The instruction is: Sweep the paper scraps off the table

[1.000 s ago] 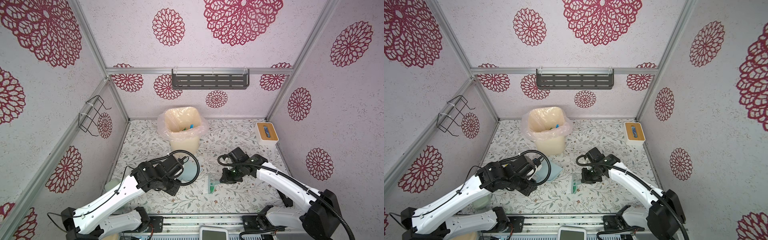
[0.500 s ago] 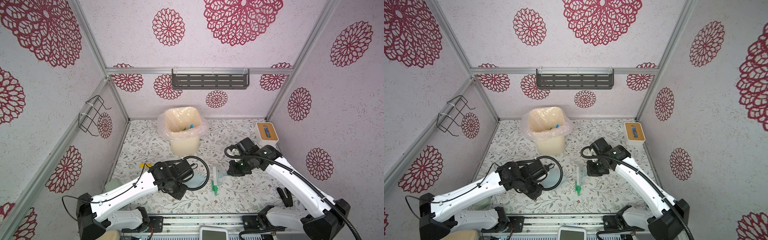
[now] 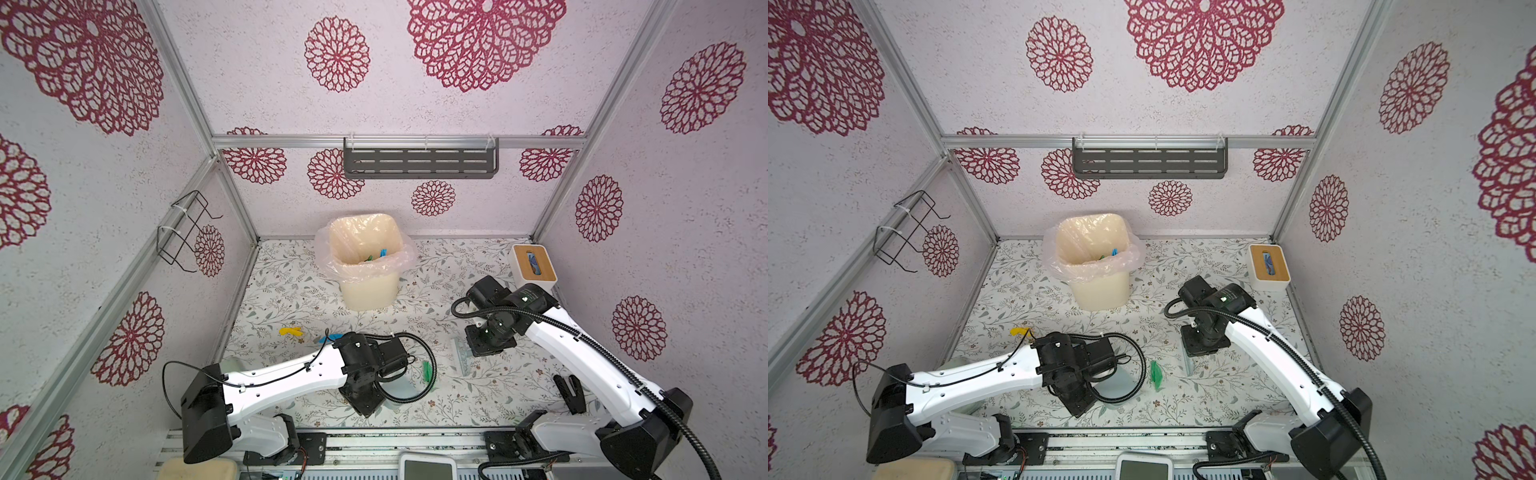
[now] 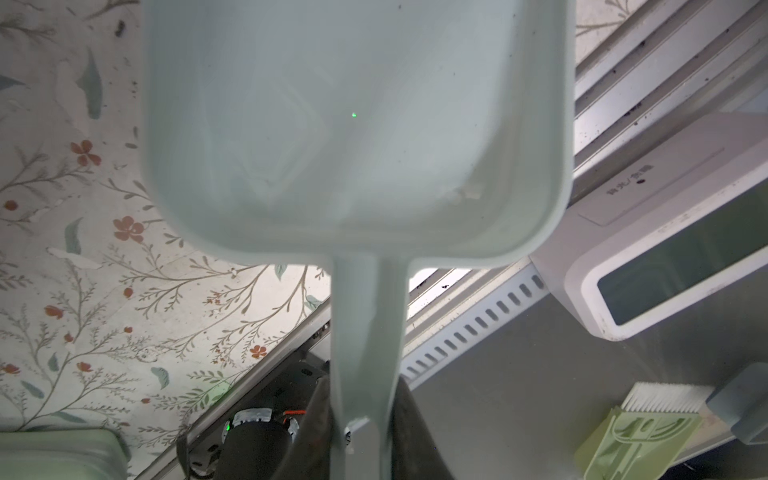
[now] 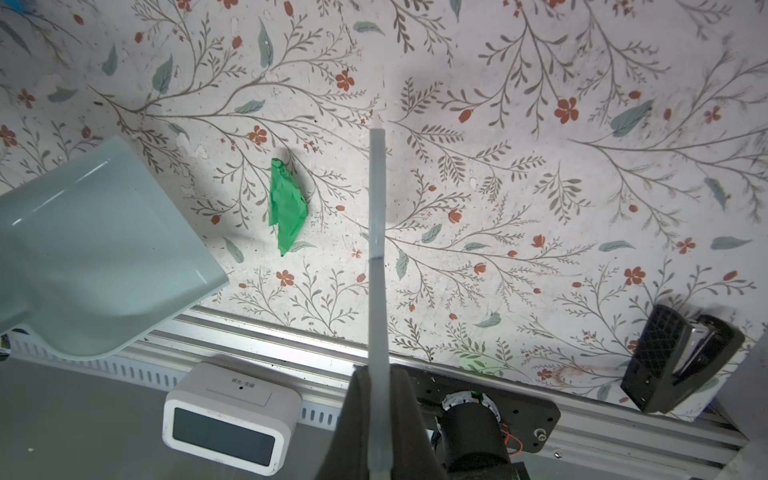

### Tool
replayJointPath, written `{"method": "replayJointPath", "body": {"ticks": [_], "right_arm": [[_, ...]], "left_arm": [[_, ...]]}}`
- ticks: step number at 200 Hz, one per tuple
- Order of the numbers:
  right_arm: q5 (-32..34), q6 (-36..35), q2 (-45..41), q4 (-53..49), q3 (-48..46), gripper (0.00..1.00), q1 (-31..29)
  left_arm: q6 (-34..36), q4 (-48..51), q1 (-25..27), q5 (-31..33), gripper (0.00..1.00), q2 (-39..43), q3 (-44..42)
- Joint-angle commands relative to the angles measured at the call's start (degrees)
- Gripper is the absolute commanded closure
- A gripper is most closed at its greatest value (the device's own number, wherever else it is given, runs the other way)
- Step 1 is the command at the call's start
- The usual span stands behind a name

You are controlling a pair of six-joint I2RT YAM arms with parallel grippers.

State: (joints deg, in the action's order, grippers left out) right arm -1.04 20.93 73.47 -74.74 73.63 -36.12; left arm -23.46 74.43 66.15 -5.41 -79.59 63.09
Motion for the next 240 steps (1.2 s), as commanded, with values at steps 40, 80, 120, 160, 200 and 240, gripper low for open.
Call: {"method": "replayJointPath", "body": {"ticks": [40,80,120,160,200,240], "right_arm": [[4.4,-3.1,5.4,0.0,5.2,1.0,-2.7],[4.8,-4.1,8.4,1.2,6.6,1.0,-3.3],[4.2,-4.0,9.4,2.6,6.0,1.0,-4.0],[3.9,-4.0,10.3,2.8,6.5,1.0,-4.3],[3.1,-4.3,11.4,2.4,5.9,1.0,-4.7],[1.4,-4.1,12.7,3.1,5.7,1.0,-6.4]], "left_arm": [[3.6,0.0,1.6,2.6,1.0,-5.8,1.7],[4.5,-0.5,1.5,3.9,1.0,-8.3,3.9],[5.0,-2.3,1.4,4.9,1.0,-10.2,5.5],[6.7,-2.8,1.3,6.0,1.0,-13.8,7.3],[8.0,-4.9,-0.4,4.7,1.0,-14.7,6.7],[8.4,-5.6,-1.0,3.4,1.0,-15.4,5.7]]}}
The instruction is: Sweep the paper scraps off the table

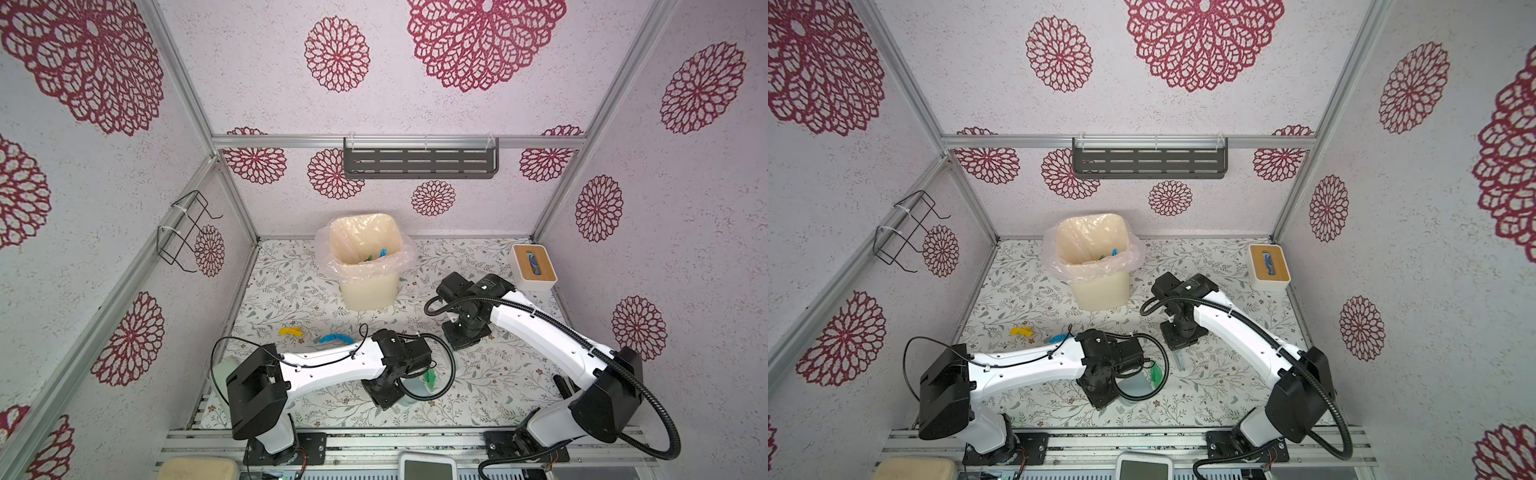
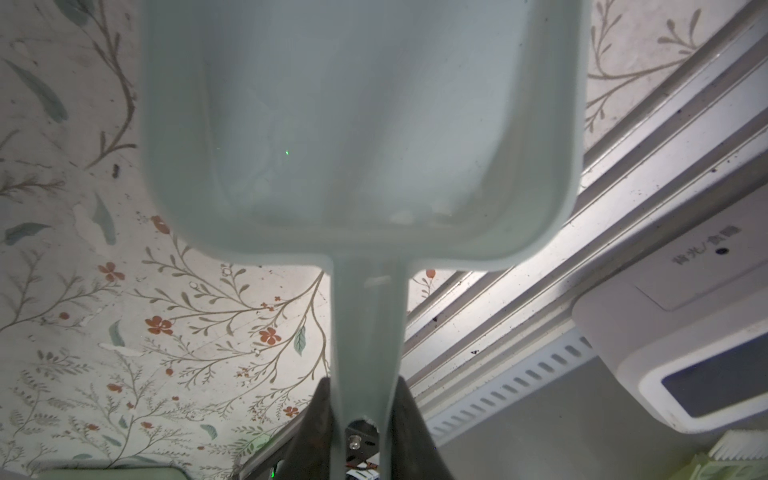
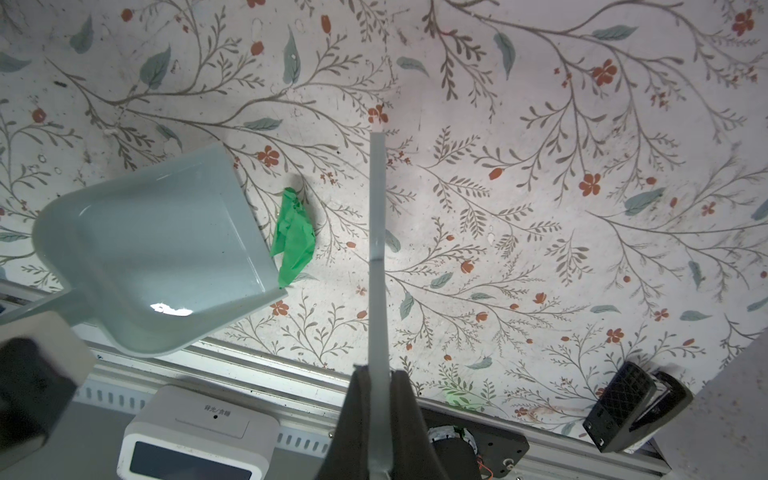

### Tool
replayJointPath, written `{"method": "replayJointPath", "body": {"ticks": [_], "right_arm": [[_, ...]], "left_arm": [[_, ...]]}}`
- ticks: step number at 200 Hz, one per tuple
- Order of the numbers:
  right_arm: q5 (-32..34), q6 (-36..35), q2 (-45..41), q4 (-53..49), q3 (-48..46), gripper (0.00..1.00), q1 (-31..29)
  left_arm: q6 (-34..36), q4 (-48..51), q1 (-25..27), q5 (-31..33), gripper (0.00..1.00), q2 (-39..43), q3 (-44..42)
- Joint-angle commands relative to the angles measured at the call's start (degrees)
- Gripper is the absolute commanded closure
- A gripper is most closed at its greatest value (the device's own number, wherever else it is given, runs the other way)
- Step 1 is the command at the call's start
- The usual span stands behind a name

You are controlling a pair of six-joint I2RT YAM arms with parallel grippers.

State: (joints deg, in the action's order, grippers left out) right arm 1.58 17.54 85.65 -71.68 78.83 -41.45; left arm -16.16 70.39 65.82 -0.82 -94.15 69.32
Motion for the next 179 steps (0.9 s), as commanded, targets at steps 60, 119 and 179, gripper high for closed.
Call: {"method": "replayJointPath", "body": {"ticks": [60,119,179], "right_arm": [[-8.3,1.7,2.1,3.5,1.3,1.0,-4.6],[-19.4,8.7,-1.5,10.9,1.4,1.0,-8.0],[-12.2,9.3,-6.5,3.4,2.5,1.0,-5.9]], "left_arm": [[1.7,-2.7,-1.4,-2.1,1.0,-1.4,-1.4],[1.8,-3.1,-1.6,-1.9,1.0,-1.3,-1.6],[0.6,-5.4,-1.6,-0.1,1.0,2.0,-2.6]]}}
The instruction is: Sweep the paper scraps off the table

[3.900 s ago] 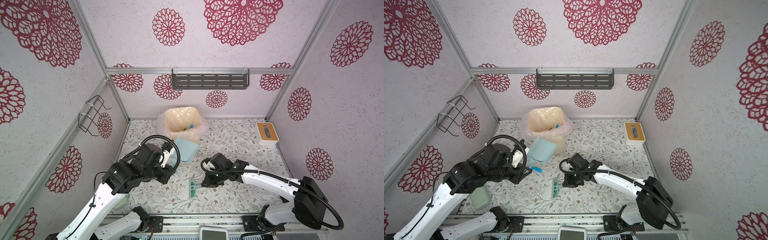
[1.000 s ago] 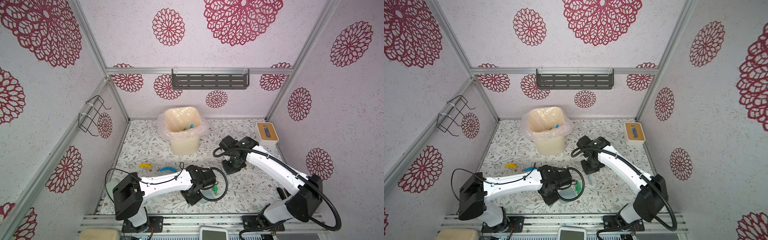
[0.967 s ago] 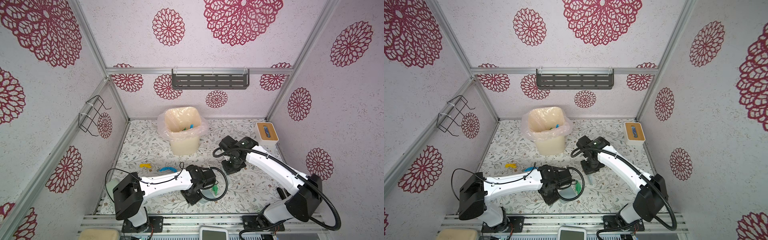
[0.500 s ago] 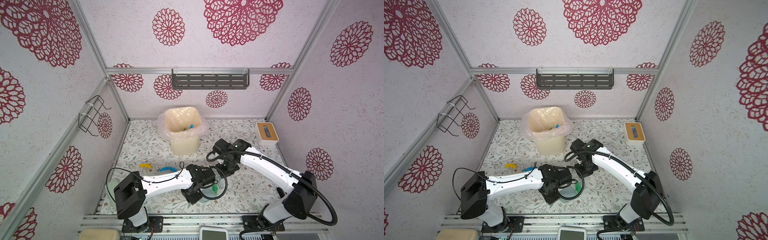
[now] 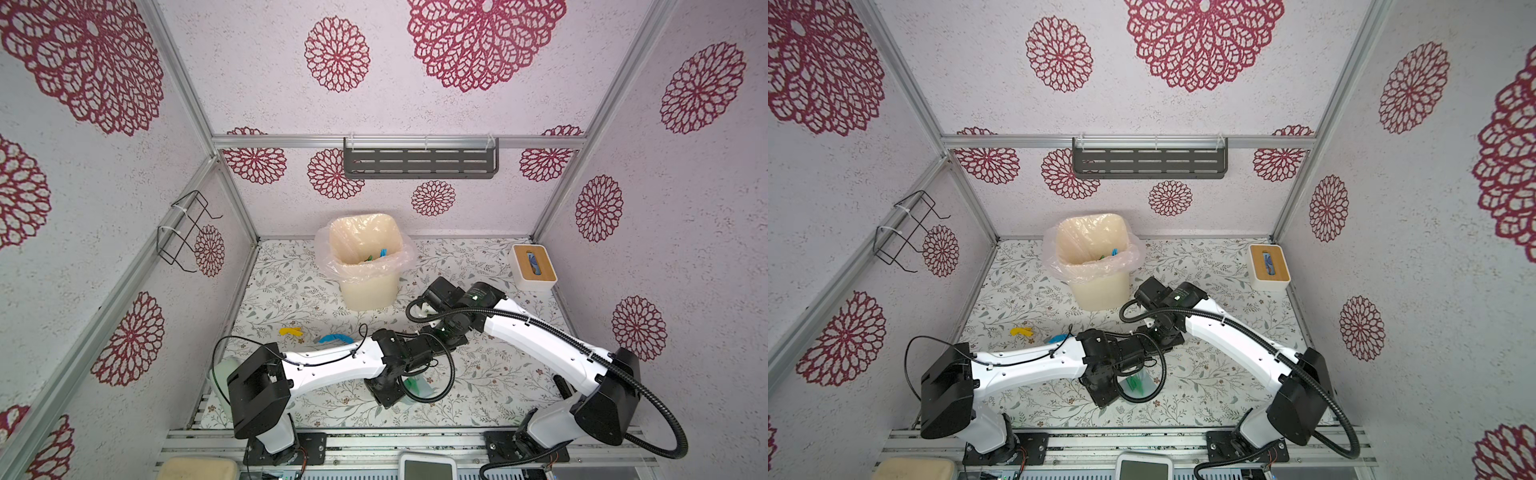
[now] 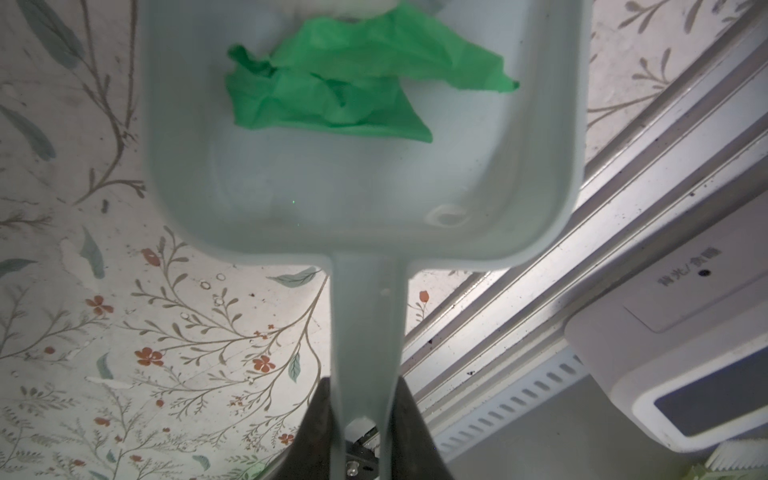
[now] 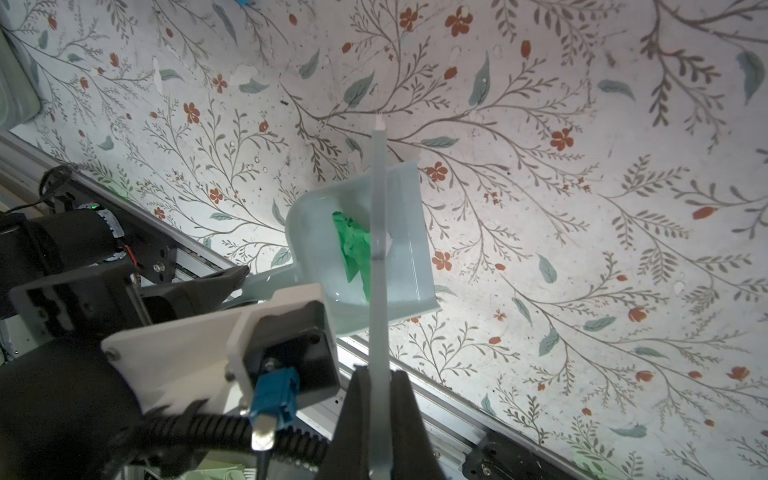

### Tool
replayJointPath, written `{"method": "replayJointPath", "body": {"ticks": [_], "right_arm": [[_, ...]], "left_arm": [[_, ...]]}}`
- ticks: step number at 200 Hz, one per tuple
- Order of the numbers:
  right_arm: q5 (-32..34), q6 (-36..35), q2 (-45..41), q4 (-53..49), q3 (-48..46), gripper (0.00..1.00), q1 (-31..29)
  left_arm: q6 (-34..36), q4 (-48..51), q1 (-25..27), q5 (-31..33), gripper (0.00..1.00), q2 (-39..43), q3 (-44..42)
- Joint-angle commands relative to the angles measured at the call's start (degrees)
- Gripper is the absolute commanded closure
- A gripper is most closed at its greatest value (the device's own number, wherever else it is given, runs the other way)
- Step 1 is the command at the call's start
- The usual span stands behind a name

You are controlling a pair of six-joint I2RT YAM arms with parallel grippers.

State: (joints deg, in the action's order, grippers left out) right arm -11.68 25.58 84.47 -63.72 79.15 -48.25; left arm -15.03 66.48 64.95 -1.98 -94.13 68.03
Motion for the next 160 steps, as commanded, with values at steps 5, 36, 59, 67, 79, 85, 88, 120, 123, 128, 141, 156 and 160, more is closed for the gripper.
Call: {"method": "replayJointPath", "body": {"ticks": [5,36,59,67,79,85,88,120,123,128,141,156,160], "right_arm": [[1.3,1.2,-6.0,-5.0,2.3,1.0,1.5],[2.8,0.8,-8.6,-7.9,4.0,1.0,4.8],[2.3,1.2,-10.6,-7.4,4.7,1.0,7.0],[2.0,1.5,-11.2,-7.0,4.6,1.0,7.6],[1.5,1.8,-12.2,-6.0,4.3,1.0,8.4],[1.1,2.1,-12.7,-5.6,4.1,1.0,8.9],[1.0,2.2,-13.0,-5.4,4.1,1.0,9.2],[1.6,2.4,-16.4,-5.7,4.4,1.0,13.3],[1.8,2.3,-16.7,-5.8,4.4,1.0,13.7],[1.9,2.2,-17.3,-6.1,4.4,1.0,14.4],[2.3,1.9,-18.8,-6.6,4.1,1.0,16.4],[2.2,1.5,-20.4,-6.9,3.6,1.0,18.6],[2.2,1.5,-20.9,-6.9,3.4,1.0,19.1]], "left_arm": [[-0.7,-1.9,-0.7,1.1,1.0,2.5,-1.5],[-0.9,-3.7,-0.7,2.0,1.0,5.5,-2.3],[-1.1,-4.4,-0.7,3.2,1.0,6.9,-2.5],[-1.3,-4.4,-0.7,3.8,1.0,7.4,-2.6],[-1.3,-4.8,-0.6,4.5,1.0,8.2,-2.6],[-1.4,-4.8,-0.7,4.8,1.0,8.6,-2.8],[-1.5,-4.8,-0.7,4.9,1.0,8.8,-2.7],[-2.4,-5.1,-0.7,7.8,1.0,12.8,-2.4],[-2.4,-5.1,-0.7,8.2,1.0,13.1,-2.3],[-2.6,-5.1,-0.6,8.8,1.0,14.0,-2.2],[-2.7,-5.1,-0.6,10.1,1.0,16.0,-1.8],[-2.8,-5.1,-0.6,11.5,1.0,18.4,-1.4],[-2.7,-5.0,-0.6,11.9,1.0,18.9,-1.2]]}}
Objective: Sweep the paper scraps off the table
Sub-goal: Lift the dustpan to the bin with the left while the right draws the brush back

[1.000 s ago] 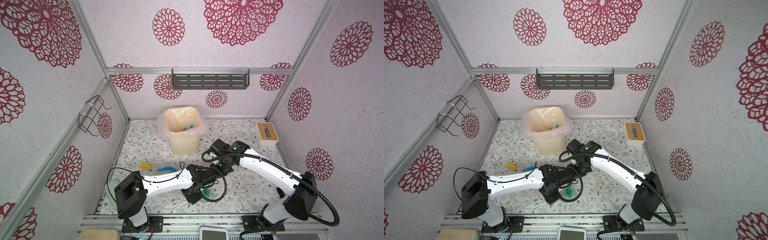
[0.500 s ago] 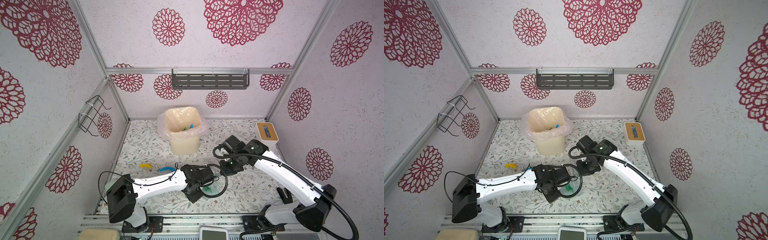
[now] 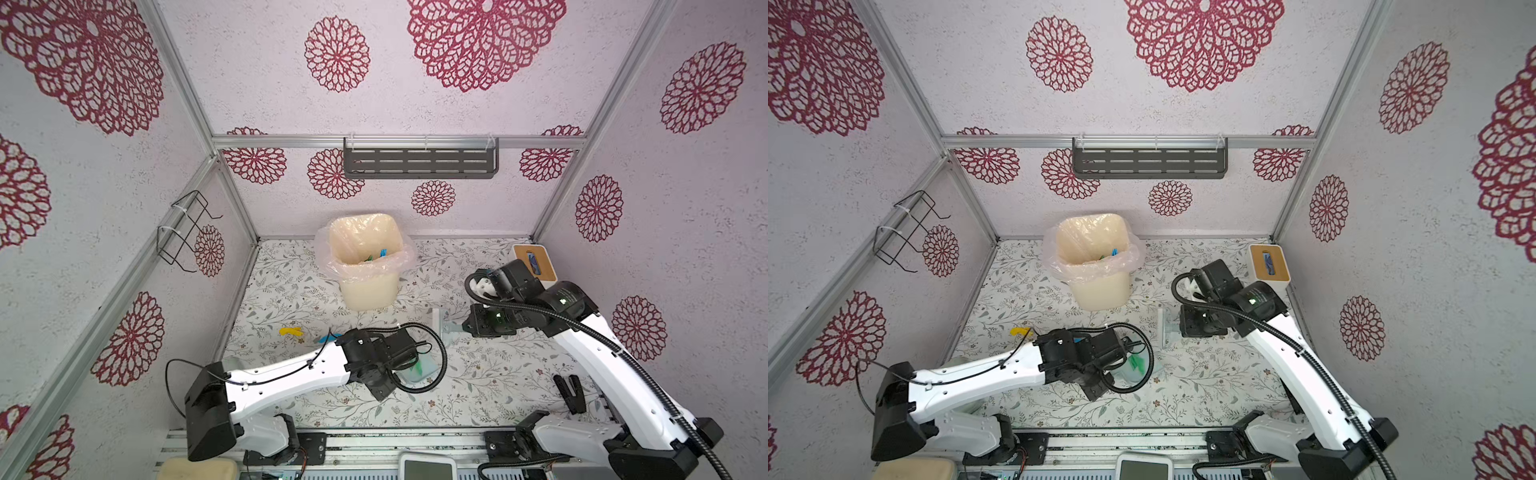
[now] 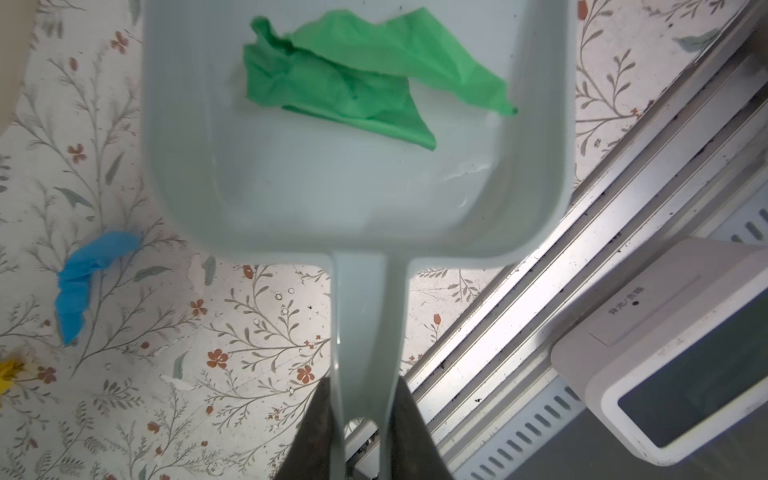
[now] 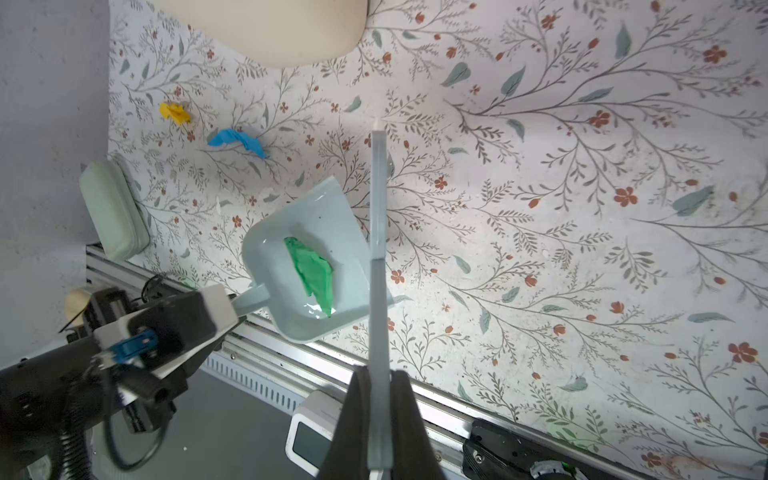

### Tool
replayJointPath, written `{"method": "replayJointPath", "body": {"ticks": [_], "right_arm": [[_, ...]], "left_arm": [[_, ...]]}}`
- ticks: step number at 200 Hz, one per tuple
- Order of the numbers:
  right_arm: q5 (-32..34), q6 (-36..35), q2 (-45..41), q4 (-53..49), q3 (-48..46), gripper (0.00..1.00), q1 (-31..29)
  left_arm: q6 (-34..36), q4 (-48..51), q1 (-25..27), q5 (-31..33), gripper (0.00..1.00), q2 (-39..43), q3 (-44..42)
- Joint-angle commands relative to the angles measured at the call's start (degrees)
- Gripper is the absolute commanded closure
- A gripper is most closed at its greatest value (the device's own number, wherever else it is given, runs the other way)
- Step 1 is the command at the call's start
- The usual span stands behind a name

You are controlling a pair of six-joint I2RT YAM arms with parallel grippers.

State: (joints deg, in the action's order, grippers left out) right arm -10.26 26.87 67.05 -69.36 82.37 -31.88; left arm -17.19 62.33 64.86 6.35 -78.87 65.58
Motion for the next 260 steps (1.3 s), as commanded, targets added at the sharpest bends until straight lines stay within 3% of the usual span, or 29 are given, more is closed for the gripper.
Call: {"method": "replayJointPath", "body": {"ticks": [1,62,93,169,260], "right_arm": [[0.8,0.2,-3.6,-1.2,0.1,1.0,2.9],[-3.9,0.4,-10.2,2.2,-8.5,1.0,8.8],[-7.4,2.6,-13.8,6.1,-14.9,1.0,10.2],[-10.5,3.9,-18.0,9.3,-21.2,1.0,11.4],[-13.6,3.4,-20.5,10.5,-23.5,1.0,12.4]], "left_arm": [[-0.5,-0.9,-0.5,3.7,1.0,3.8,1.3],[-0.4,7.2,-0.7,7.2,1.0,7.3,10.4],[-0.8,13.3,-3.4,8.1,1.0,7.7,17.6],[3.8,22.2,-18.2,7.8,1.0,6.7,32.9],[14.2,20.9,-36.9,7.9,1.0,-0.8,41.9]]}}
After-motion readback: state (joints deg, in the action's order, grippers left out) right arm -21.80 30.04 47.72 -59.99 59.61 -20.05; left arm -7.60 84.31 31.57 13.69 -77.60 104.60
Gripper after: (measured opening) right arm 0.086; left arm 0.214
